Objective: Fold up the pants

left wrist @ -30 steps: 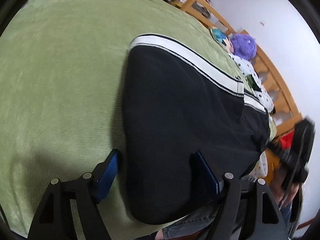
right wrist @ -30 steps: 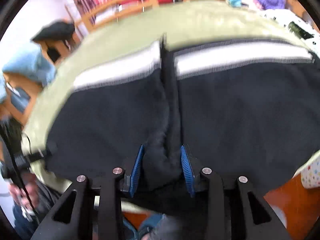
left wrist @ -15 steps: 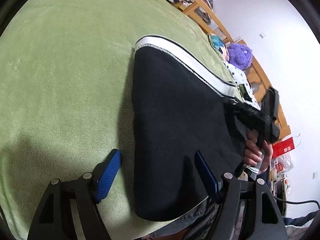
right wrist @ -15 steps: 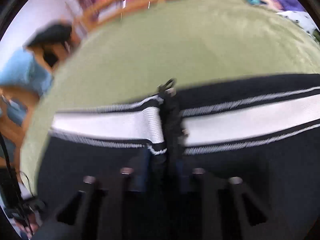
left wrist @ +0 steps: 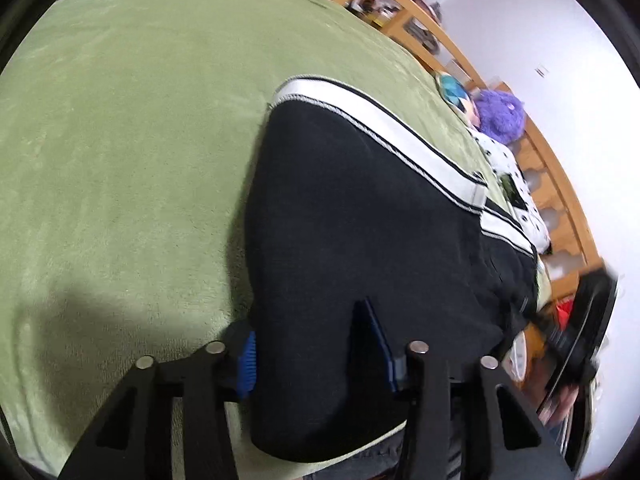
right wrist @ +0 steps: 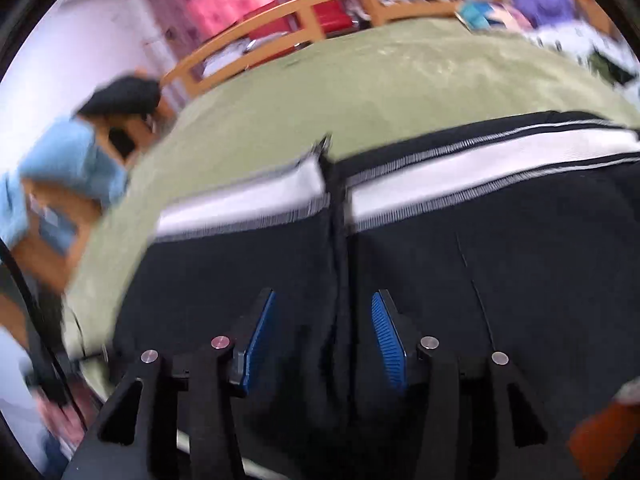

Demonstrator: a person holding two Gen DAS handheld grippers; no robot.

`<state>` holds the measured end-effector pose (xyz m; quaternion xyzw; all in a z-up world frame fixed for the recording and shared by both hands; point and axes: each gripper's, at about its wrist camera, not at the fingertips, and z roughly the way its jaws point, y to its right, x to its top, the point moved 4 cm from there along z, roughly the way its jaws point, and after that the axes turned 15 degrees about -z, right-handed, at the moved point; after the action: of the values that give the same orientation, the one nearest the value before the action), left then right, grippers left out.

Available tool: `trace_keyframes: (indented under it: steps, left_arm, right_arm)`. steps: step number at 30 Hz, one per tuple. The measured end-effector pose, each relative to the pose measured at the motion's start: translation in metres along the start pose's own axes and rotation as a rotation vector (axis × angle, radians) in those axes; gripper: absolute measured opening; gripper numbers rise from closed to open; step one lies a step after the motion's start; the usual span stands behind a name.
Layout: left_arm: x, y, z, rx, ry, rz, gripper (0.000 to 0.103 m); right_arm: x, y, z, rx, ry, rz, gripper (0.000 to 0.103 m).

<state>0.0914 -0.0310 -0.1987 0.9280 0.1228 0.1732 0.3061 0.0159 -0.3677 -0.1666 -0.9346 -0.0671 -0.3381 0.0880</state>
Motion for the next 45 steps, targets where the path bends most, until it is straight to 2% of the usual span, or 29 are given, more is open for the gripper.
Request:
trace_keyframes:
  steps: [2, 3, 5, 6, 8, 9, 13, 17, 20, 22, 24, 27, 30, 32, 34, 35, 36, 37, 39, 40, 43, 45]
  left_arm:
    - [-0.001, 0.007, -0.004, -0.001, 0.021, 0.027, 0.02]
    - [-0.001, 0.013, -0.009, 0.007, 0.038, 0.05, 0.019]
    - [0.0, 0.03, -0.024, -0.002, 0.066, 0.089, 0.018]
    - [0.0, 0.045, -0.037, -0.026, 0.085, 0.118, 0.017]
    - [0.002, 0.066, -0.053, -0.065, 0.111, 0.157, 0.017]
    - [0.002, 0.086, -0.063, -0.088, 0.129, 0.188, 0.017]
    - [-0.005, 0.155, -0.084, -0.119, 0.189, 0.311, 0.017]
    - [-0.018, 0.23, -0.092, -0.159, 0.216, 0.401, 0.017]
    - [-0.033, 0.294, -0.081, -0.189, 0.232, 0.482, 0.017]
    - [-0.048, 0.338, -0.061, -0.222, 0.212, 0.518, 0.017]
    - [-0.062, 0.375, -0.038, -0.245, 0.186, 0.547, 0.017]
    - [-0.094, 0.438, 0.016, -0.271, 0.132, 0.593, 0.017]
    - [-0.126, 0.476, 0.076, -0.303, 0.05, 0.606, 0.017]
    - [-0.148, 0.488, 0.111, -0.308, -0.006, 0.643, 0.017]
    - [-0.166, 0.488, 0.148, -0.301, -0.145, 0.635, 0.017]
    - [-0.169, 0.484, 0.158, -0.282, -0.184, 0.612, 0.019]
    - [-0.167, 0.475, 0.166, -0.261, -0.217, 0.585, 0.027]
    - [-0.162, 0.468, 0.166, -0.252, -0.216, 0.569, 0.032]
    - [-0.145, 0.446, 0.156, -0.246, -0.181, 0.535, 0.056]
    - [-0.137, 0.437, 0.15, -0.246, -0.165, 0.523, 0.06]
    - [-0.109, 0.404, 0.13, -0.211, -0.097, 0.49, 0.063]
    - [-0.089, 0.37, 0.119, -0.145, -0.05, 0.456, 0.071]
  right_arm:
    - [-0.022, 0.003, 0.014, -0.017, -0.034, -0.008, 0.045]
    - [-0.028, 0.005, 0.014, -0.016, 0.007, 0.005, 0.045]
    - [-0.027, 0.011, 0.001, -0.005, 0.008, 0.031, 0.043]
    - [-0.024, 0.014, -0.012, -0.007, 0.026, 0.054, 0.036]
    - [-0.028, 0.02, -0.034, -0.029, 0.088, 0.078, 0.035]
    - [-0.031, 0.027, -0.052, -0.051, 0.114, 0.081, 0.035]
    - [-0.044, 0.057, -0.087, -0.137, 0.114, 0.066, 0.035]
    - [-0.065, 0.104, -0.132, -0.191, 0.117, 0.163, 0.035]
    - [-0.083, 0.148, -0.16, -0.239, 0.138, 0.257, 0.038]
    - [-0.099, 0.181, -0.18, -0.248, 0.155, 0.327, 0.038]
    - [-0.107, 0.196, -0.187, -0.259, 0.151, 0.368, 0.038]
    - [-0.13, 0.228, -0.199, -0.287, 0.127, 0.424, 0.038]
    - [-0.147, 0.247, -0.2, -0.297, 0.088, 0.451, 0.038]
    - [-0.157, 0.259, -0.198, -0.325, 0.056, 0.449, 0.038]
    - [-0.163, 0.27, -0.193, -0.338, 0.032, 0.459, 0.038]
    - [-0.165, 0.277, -0.19, -0.336, 0.026, 0.468, 0.038]
    - [-0.165, 0.282, -0.189, -0.334, 0.029, 0.473, 0.038]
    - [-0.165, 0.284, -0.189, -0.334, 0.037, 0.475, 0.038]
    - [-0.158, 0.29, -0.187, -0.328, 0.066, 0.471, 0.039]
    - [-0.152, 0.292, -0.186, -0.321, 0.075, 0.464, 0.039]
    - [-0.119, 0.295, -0.179, -0.282, 0.138, 0.413, 0.04]
    - [-0.094, 0.295, -0.171, -0.248, 0.186, 0.36, 0.05]
